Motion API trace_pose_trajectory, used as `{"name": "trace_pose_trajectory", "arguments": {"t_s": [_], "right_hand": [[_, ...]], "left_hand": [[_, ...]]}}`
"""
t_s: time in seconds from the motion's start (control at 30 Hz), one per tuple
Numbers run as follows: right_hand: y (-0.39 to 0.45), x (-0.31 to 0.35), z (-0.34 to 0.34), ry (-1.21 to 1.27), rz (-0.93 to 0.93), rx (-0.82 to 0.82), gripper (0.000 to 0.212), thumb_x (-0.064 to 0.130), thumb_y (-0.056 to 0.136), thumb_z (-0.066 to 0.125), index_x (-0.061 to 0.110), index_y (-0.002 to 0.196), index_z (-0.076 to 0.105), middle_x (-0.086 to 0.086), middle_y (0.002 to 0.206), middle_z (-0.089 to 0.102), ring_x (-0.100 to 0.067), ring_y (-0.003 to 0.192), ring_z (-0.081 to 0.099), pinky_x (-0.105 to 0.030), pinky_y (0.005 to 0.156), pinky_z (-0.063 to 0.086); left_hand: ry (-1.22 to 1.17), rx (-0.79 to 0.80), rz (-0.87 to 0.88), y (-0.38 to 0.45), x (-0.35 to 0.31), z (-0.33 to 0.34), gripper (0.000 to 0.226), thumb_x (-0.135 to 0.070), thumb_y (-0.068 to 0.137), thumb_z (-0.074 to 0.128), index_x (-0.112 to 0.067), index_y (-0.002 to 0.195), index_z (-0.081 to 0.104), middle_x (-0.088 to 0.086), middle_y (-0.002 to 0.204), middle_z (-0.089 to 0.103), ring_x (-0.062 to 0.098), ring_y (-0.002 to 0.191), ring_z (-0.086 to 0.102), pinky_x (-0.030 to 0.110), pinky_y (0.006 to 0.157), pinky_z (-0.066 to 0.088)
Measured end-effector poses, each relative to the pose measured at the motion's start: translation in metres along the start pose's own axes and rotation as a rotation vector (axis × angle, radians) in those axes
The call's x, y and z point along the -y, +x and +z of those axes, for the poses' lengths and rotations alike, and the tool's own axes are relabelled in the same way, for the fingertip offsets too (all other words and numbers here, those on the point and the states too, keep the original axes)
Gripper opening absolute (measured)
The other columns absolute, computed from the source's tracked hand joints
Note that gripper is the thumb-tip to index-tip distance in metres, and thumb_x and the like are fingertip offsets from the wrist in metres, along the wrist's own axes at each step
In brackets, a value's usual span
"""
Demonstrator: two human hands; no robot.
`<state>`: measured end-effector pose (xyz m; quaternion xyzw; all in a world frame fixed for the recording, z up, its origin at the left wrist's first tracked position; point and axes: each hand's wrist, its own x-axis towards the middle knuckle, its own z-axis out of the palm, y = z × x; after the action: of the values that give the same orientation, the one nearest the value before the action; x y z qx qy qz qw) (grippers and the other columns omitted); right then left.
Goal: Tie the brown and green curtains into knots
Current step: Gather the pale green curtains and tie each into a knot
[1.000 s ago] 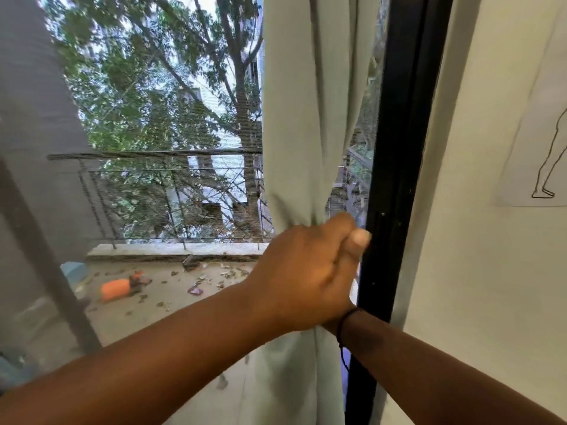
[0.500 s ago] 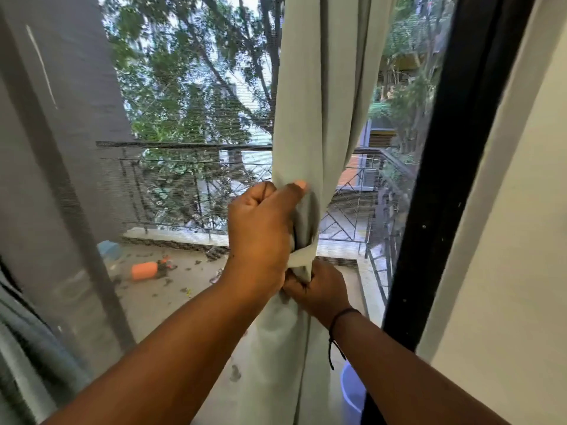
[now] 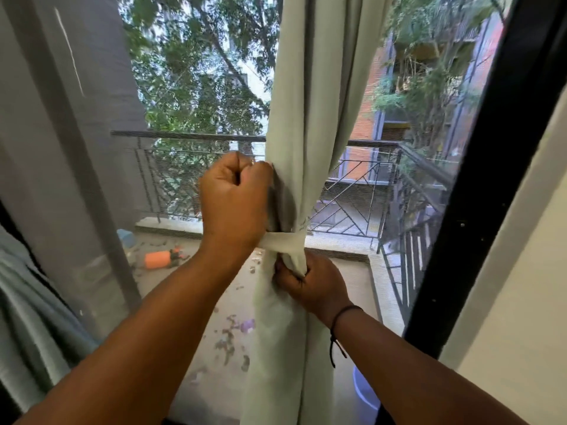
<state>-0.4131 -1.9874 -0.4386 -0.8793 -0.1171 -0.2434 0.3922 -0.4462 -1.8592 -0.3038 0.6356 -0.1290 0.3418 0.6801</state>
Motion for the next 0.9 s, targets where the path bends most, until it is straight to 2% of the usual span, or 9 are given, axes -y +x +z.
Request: {"name": "trace_pose_trajectory", "arguments": {"t_s": [0.13,0.27,0.4,0.53,0.6,0.67,0.7,0.77,0.9], "right_hand": [[-0.012,0.024,0.018,-0.010,0.059,-0.028,0.061,0.071,0.063,0.038,0.028,0.099,0.062,0.000,0.093,0.071,-0.025,0.090,0.065,-0.032,0.070,0.051],[-0.016,0.039,0.022,-0.045,0.145,-0.048,0.056,0.071,0.064,0.037,0.028,0.092,0.057,0.000,0.090,0.069,-0.025,0.088,0.063,-0.030,0.067,0.048],[-0.016,0.045,0.022,-0.073,0.211,-0.026,0.038,0.064,0.072,0.044,0.028,0.081,0.051,0.001,0.083,0.067,-0.022,0.080,0.062,-0.030,0.064,0.045],[-0.011,0.061,0.006,0.044,0.227,0.153,0.036,0.058,0.073,0.055,0.027,0.091,0.060,0.008,0.087,0.067,-0.009,0.080,0.064,-0.028,0.071,0.049],[-0.007,0.069,-0.017,0.331,0.273,0.352,0.023,0.036,0.080,0.069,0.027,0.099,0.060,0.011,0.091,0.066,0.002,0.079,0.063,-0.021,0.071,0.050],[-0.002,0.078,-0.046,0.574,0.378,0.413,0.053,0.053,0.069,0.072,0.027,0.112,0.056,0.008,0.101,0.067,-0.005,0.087,0.063,-0.026,0.072,0.049],[0.003,0.083,-0.058,0.627,0.371,0.365,0.071,0.065,0.057,0.073,0.028,0.115,0.055,0.008,0.106,0.068,-0.009,0.091,0.063,-0.030,0.074,0.048],[0.019,0.103,-0.073,0.658,0.276,0.143,0.077,0.064,0.042,0.080,0.028,0.108,0.060,0.013,0.096,0.072,-0.004,0.085,0.068,-0.029,0.071,0.050],[0.048,0.141,-0.073,0.663,0.139,-0.264,0.060,0.025,0.062,0.085,0.011,0.116,0.063,-0.003,0.105,0.072,-0.015,0.091,0.069,-0.028,0.074,0.056]], "left_hand": [[0.601,0.270,0.378,0.020,0.019,-0.024,0.023,-0.033,0.089,0.042,-0.014,0.076,0.043,-0.006,0.056,0.038,0.010,0.049,0.038,0.032,0.050,0.029],[0.799,0.492,0.389,0.029,0.018,-0.034,0.016,-0.021,0.096,0.039,-0.005,0.094,0.043,0.007,0.077,0.045,0.029,0.070,0.046,0.035,0.059,0.028],[1.210,0.681,0.356,0.025,0.017,-0.038,0.023,-0.021,0.092,0.038,-0.006,0.106,0.048,0.014,0.098,0.048,0.029,0.076,0.041,0.036,0.066,0.031],[1.495,0.845,0.420,0.037,0.010,-0.045,0.020,-0.027,0.088,0.035,-0.018,0.074,0.046,0.001,0.088,0.054,0.026,0.084,0.053,0.051,0.086,0.030],[1.529,0.941,0.392,0.046,0.008,-0.052,0.027,-0.035,0.088,0.030,-0.019,0.079,0.050,0.003,0.097,0.059,0.028,0.093,0.057,0.047,0.081,0.038],[1.527,0.947,0.426,0.046,0.010,-0.057,0.044,-0.042,0.087,0.022,-0.020,0.096,0.060,0.008,0.107,0.063,0.031,0.101,0.059,0.039,0.079,0.047],[1.507,0.948,0.439,0.044,0.010,-0.057,0.048,-0.044,0.090,0.022,-0.018,0.099,0.061,0.011,0.110,0.063,0.032,0.102,0.059,0.037,0.080,0.047],[1.455,0.958,0.375,0.042,0.014,-0.052,0.047,-0.049,0.094,0.024,-0.018,0.094,0.059,0.015,0.112,0.063,0.034,0.104,0.058,0.035,0.076,0.041],[0.971,1.116,0.069,0.038,0.018,-0.041,0.031,-0.034,0.099,0.037,-0.011,0.100,0.056,0.014,0.098,0.062,0.030,0.091,0.059,0.031,0.067,0.038]]}}
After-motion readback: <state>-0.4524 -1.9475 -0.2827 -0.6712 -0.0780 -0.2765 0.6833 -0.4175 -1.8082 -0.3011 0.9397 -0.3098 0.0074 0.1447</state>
